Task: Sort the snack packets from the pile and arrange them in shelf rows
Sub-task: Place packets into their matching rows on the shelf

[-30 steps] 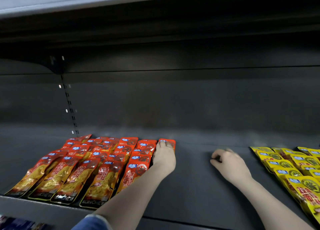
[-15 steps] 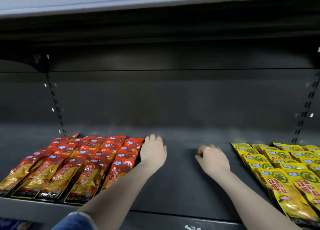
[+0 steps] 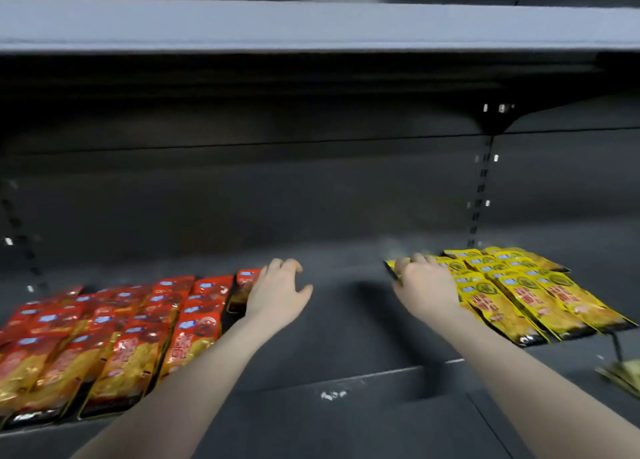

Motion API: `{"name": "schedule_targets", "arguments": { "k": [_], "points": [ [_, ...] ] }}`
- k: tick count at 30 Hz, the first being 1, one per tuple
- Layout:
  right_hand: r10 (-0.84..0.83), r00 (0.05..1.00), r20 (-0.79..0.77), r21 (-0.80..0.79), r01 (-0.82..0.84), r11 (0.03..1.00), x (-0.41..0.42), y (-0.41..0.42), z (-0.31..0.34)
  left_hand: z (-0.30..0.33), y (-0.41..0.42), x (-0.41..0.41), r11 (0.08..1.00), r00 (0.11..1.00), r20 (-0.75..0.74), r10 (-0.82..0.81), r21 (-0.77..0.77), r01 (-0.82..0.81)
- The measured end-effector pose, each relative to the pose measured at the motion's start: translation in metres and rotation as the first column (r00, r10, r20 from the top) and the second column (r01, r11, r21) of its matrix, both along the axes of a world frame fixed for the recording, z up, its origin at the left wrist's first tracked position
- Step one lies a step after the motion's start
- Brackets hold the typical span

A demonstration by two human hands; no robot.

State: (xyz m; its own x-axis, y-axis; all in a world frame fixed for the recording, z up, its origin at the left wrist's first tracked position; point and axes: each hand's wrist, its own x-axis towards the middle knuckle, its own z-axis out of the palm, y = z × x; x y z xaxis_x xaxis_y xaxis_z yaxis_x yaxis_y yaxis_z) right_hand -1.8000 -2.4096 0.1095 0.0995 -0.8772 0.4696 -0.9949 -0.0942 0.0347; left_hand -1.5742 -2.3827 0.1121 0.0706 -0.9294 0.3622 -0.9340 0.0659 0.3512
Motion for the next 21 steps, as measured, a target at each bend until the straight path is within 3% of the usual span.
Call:
{"name": "schedule_targets", "arguments": {
  "k": [11, 21],
  "points": [
    [-0.176, 0.981, 0.079, 0.021, 0.175, 0.984, -0.164, 0.017, 0.004, 0.025, -0.007, -0.152, 0.986, 0.984, -0.07, -0.166, -0.025, 0.165],
    [-0.225, 0.969, 0.099, 0.018, 0.224, 0.974, -0.43, 0.009, -0.011, 0.02, -0.037, -0.434, 0.975, 0.963, -0.159, -0.217, 0.005, 0.22]
  ]
}}
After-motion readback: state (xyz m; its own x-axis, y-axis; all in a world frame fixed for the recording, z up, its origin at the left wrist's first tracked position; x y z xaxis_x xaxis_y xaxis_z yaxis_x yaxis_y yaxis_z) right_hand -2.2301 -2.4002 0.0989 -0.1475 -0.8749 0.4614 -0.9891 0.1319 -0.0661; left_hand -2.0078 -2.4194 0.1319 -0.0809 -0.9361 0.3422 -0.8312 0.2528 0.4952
